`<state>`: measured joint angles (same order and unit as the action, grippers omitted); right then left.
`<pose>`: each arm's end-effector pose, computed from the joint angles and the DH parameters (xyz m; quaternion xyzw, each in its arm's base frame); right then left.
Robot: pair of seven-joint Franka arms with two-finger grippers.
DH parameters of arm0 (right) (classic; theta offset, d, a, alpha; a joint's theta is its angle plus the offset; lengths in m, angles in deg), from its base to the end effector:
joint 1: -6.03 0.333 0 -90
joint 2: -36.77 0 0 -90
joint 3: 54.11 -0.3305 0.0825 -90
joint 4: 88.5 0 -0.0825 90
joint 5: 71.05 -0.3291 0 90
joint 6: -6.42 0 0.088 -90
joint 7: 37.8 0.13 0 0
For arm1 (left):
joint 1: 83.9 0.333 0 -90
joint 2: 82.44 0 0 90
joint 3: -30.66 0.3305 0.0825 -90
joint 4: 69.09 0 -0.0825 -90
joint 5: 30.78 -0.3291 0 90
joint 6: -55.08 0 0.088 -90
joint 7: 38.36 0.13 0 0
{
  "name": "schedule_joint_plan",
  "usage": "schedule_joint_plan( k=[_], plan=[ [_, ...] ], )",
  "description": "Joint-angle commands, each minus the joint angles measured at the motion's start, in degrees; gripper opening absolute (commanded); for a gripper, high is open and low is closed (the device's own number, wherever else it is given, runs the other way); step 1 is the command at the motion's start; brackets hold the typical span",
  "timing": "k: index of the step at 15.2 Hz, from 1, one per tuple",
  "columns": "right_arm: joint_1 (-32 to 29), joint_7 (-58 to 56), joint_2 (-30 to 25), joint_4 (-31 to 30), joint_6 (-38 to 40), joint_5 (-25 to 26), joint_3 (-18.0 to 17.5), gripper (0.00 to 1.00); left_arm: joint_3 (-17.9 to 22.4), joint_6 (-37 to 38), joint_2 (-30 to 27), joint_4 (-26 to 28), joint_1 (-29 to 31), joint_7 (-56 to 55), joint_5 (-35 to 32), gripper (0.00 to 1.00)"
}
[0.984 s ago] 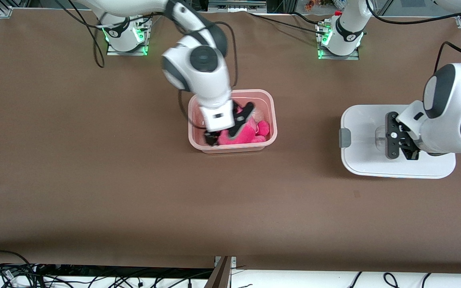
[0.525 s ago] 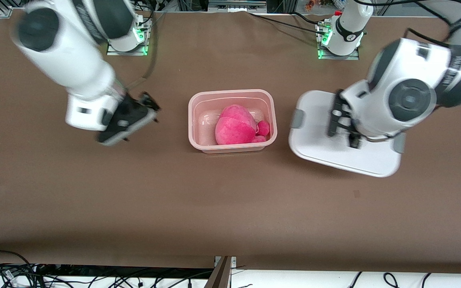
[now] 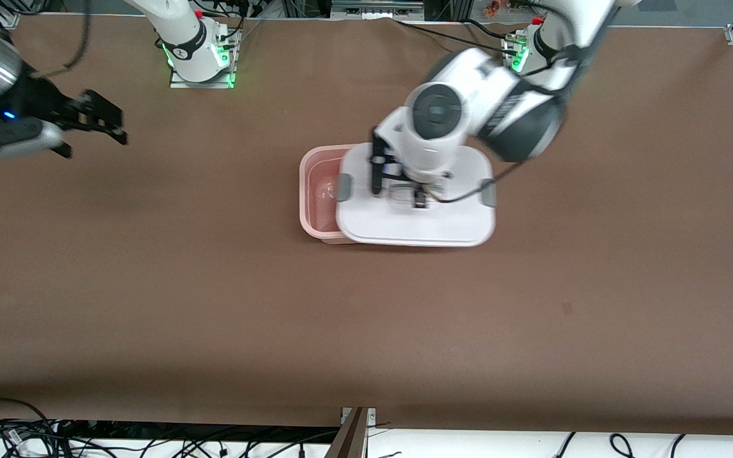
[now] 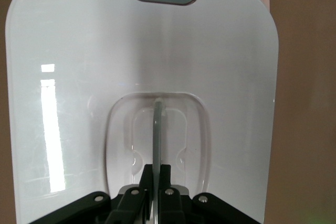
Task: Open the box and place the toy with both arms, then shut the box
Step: 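Release the toy and withdraw the right gripper while the left gripper returns the lid, then press the white lid down onto the box with the left gripper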
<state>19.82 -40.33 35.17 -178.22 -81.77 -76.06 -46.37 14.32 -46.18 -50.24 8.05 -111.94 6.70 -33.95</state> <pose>0.4839 0.0618 0.6295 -0.9961 -0.0761 0.0009 0.0456 0.4959 -0.4227 0.4069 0.7149 -0.6949 -0.0592 0.0499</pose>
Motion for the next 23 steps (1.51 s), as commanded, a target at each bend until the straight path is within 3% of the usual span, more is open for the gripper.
schedule_joint_plan(
  k=[1,8,13,20,21,22,23],
  plan=[
    [0.62,2.96,-3.59,-5.2,-1.45,-0.7,1.49,1.0,0.78,-3.93,3.82,-1.03,-2.63,-4.01,0.97,0.0],
    [0.44,1.91,-0.34,-4.58,-4.53,0.7,1.58,1.0,0.69,-7.37,5.24,-0.77,-4.3,-4.81,0.7,0.0],
    [0.36,1.91,-0.43,-4.58,-4.44,0.88,1.75,1.0,0.69,-7.28,5.15,-0.5,-7.11,-17.11,0.71,0.0],
    [-0.34,1.91,-0.34,-4.67,-4.62,1.93,2.28,1.0,1.13,-7.46,5.41,-0.24,-6.85,-14.84,-0.09,0.0],
    [-1.74,1.91,-0.34,-4.76,-4.62,1.93,1.24,1.0,1.31,-7.37,5.41,-0.15,-6.68,-14.66,-0.09,0.7],
    [-2.71,1.91,-0.34,-4.76,-4.53,1.93,-0.17,1.0,1.39,-7.02,5.06,-0.15,-6.33,-14.48,-0.09,1.0],
    [-3.85,1.83,-0.34,-4.76,-4.53,1.93,-0.88,1.0,1.4,-6.32,4.54,-0.15,-5.45,-14.31,-0.09,1.0]
  ],
)
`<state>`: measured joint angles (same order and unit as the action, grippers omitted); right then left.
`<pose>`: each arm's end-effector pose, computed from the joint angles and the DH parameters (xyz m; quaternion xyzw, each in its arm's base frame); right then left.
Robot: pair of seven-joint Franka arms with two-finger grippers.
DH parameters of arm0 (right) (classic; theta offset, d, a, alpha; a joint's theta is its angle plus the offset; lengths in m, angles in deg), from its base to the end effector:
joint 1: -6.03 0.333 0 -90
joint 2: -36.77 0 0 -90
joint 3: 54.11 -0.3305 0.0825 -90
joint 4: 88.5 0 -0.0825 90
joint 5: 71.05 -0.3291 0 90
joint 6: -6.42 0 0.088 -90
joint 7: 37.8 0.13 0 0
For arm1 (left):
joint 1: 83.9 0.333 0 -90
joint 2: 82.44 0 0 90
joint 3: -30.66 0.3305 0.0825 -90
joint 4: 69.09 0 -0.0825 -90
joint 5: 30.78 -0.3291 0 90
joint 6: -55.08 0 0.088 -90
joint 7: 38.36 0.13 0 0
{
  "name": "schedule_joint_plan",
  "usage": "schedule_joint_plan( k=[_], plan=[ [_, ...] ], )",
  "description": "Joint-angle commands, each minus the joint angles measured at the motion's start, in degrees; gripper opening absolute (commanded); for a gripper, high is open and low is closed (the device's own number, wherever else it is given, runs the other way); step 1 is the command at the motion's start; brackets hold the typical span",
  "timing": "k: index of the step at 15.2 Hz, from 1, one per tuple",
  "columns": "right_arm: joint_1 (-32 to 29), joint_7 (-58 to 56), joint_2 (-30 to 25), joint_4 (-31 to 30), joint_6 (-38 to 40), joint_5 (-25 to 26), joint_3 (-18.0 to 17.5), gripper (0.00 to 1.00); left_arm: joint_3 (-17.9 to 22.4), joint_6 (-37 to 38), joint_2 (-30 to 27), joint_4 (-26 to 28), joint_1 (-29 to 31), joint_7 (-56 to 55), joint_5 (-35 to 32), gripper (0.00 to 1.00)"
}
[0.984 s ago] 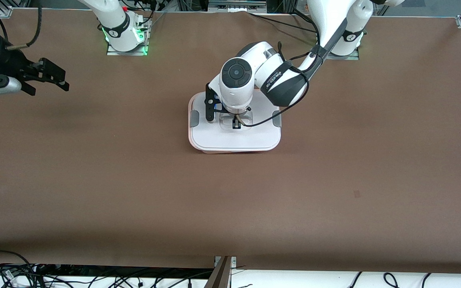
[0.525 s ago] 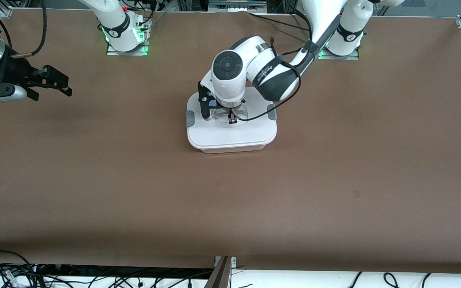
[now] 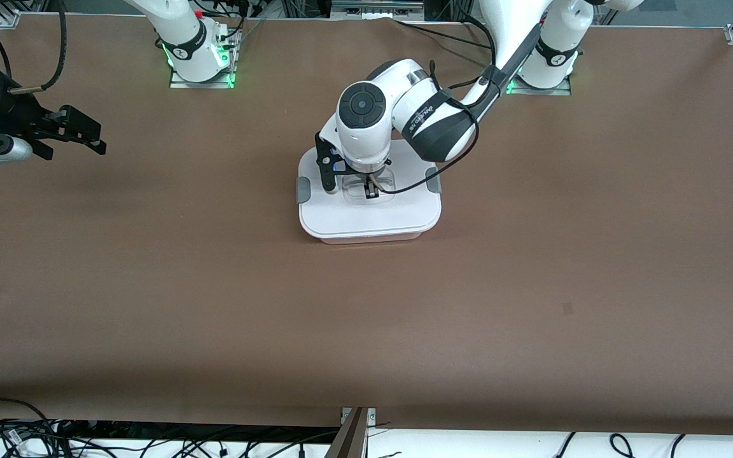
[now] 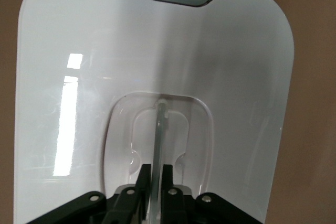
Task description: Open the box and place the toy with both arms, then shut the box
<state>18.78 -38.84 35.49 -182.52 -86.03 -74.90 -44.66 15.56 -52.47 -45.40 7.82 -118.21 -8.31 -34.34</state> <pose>0.4939 0.0360 0.6017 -0.9987 -0.0363 0.0034 0.0353 0.4703 -0.4799 0.3601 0.7744 -0.6291 -0.0530 0.0424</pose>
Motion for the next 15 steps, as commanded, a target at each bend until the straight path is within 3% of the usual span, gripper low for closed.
schedule_joint_plan(
  k=[1,4,9,11,15],
  plan=[
    [-3.69,0.43,-0.74,-0.47,-0.19,0.87,-3.46,1.0,0.16,1.37,-1.52,0.08,1.17,0.62,0.3,1.0],
    [-4.84,0.43,-1.18,-0.47,0.25,0.96,-4.44,1.0,0.68,7.6,-6.52,-0.71,2.48,-2.71,0.48,1.0],
    [-4.93,0.43,-1.36,-0.73,0.34,0.87,-4.26,1.0,1.12,19.91,-16.38,-0.89,13.1,-11.43,-1.88,1.0],
    [-4.93,0.52,-1.27,-0.73,0.42,0.87,-4.17,1.0,1.12,21.77,-19.45,-0.98,18.81,-11.25,-5.31,1.0],
    [-4.84,0.78,-1.36,-0.82,0.43,0.87,-4.26,1.0,1.48,22.48,-20.7,-1.15,29.53,-13.26,-5.15,1.0]
  ],
)
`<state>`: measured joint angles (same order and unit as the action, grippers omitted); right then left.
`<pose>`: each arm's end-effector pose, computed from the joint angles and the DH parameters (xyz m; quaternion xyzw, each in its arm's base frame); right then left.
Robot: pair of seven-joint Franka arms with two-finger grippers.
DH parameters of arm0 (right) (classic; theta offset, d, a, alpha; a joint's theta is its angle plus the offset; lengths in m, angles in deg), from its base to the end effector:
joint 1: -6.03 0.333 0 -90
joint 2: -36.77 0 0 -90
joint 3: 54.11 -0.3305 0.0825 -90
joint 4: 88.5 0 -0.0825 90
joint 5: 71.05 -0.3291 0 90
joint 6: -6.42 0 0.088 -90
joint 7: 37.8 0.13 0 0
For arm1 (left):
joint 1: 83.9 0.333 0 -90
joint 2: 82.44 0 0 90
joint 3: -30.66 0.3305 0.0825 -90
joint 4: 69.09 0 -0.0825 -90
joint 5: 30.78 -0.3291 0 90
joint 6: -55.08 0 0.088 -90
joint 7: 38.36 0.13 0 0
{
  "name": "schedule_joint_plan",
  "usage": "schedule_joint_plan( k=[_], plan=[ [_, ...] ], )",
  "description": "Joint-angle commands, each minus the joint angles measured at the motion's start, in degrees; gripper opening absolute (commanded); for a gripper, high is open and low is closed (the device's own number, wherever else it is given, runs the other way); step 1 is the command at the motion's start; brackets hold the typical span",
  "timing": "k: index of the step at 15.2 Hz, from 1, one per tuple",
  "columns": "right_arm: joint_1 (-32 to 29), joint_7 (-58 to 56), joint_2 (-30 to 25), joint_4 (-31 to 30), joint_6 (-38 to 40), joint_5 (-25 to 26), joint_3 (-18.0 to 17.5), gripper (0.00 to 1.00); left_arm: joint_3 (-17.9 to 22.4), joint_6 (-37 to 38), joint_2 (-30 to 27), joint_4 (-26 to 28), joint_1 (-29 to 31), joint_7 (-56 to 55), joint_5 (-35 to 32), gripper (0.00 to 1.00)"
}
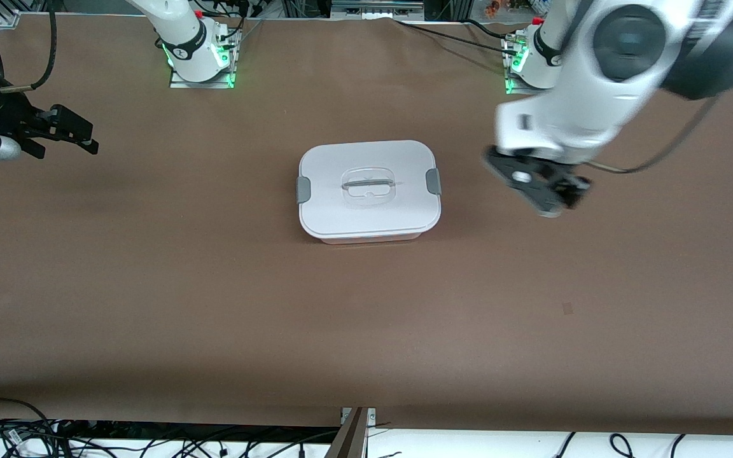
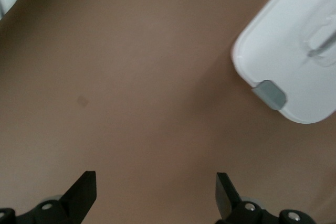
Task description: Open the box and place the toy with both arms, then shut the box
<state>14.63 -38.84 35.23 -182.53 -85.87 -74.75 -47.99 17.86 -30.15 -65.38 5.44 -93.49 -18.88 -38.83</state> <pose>0.4928 0.0287 0.6036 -0.9990 -0.0294 0.0022 0.0337 0.5498 -0.1836 0.5628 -0.9339 0.3517 0.0511 0.0388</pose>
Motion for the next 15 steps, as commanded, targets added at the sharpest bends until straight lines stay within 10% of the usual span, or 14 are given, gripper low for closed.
schedule_joint_plan(
  k=[1,5,10,15],
  plan=[
    [-0.69,1.13,-1.1,-0.72,0.27,0.63,-1.2,1.0,0.66,-0.45,-2.28,1.57,6.15,-4.17,-0.57,1.0],
    [-0.51,1.31,-1.01,-0.8,0.36,0.72,-1.37,1.0,7.77,-3.18,-7.91,6.48,5.55,-12.85,-0.13,1.0],
    [-0.51,1.31,-1.01,-0.8,0.27,0.72,-1.37,1.0,13.77,-13.2,-20.92,25.11,3.96,-21.86,5.58,1.0],
    [-0.51,0.61,-1.01,-0.8,0.45,0.72,-1.37,1.0,13.24,-11.71,-19.27,23.47,4.05,-22.03,5.5,1.0]
  ],
)
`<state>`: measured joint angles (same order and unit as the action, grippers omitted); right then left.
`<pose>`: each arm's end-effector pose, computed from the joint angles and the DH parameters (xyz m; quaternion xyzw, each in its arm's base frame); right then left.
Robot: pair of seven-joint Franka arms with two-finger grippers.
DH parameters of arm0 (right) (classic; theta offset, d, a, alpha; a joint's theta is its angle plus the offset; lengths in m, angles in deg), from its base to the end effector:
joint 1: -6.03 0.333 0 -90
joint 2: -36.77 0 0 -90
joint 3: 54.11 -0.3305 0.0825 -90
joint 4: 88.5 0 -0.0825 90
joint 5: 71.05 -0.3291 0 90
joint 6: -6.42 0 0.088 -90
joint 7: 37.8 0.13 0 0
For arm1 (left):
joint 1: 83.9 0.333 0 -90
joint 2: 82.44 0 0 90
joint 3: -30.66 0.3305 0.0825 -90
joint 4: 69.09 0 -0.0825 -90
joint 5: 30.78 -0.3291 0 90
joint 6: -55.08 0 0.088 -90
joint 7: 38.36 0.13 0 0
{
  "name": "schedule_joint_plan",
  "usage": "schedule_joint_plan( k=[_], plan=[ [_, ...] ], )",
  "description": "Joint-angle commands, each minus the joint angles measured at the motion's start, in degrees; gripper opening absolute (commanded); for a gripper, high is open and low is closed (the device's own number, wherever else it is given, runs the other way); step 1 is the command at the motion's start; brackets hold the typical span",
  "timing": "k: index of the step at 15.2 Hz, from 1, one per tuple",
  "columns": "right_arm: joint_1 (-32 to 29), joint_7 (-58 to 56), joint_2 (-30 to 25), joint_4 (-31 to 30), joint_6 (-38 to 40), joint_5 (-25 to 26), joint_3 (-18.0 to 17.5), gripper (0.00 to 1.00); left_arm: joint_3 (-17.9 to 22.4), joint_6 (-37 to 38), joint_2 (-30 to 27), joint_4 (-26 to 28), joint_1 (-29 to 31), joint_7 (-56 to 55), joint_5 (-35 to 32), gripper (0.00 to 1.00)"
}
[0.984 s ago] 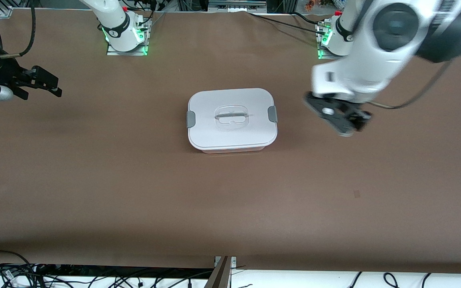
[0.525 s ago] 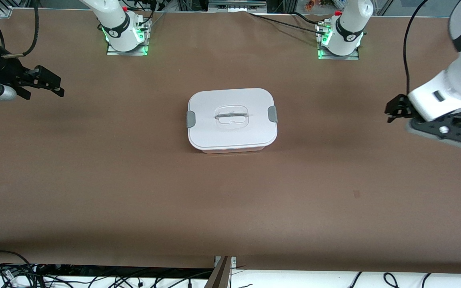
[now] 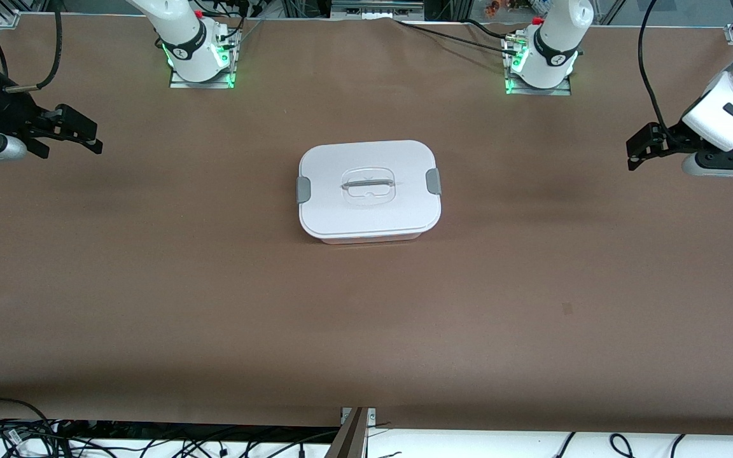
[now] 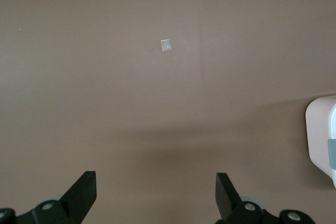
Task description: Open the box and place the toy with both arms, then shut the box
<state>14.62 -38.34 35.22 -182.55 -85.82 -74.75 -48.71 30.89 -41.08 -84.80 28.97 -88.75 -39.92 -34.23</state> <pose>0.4922 0.0349 0.6035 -0.9989 -0.0312 0.0031 0.0335 0.4925 -0.0325 0.5869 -0.9991 0.0298 -0.0056 0.0296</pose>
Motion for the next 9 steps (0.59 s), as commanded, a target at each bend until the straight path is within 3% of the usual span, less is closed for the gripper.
schedule_joint_plan(
  k=[1,9],
  plan=[
    [-0.5,0.1,-1.01,-0.79,0.39,0.72,-0.57,1.0,-0.05,-0.69,0.25,-0.33,-0.77,-1.08,0.9,1.0],
    [-0.5,-0.08,-0.83,-0.79,0.3,0.72,-0.57,1.0,-0.05,-0.08,0.86,-0.86,-0.77,-1.08,0.9,1.0]
  ],
)
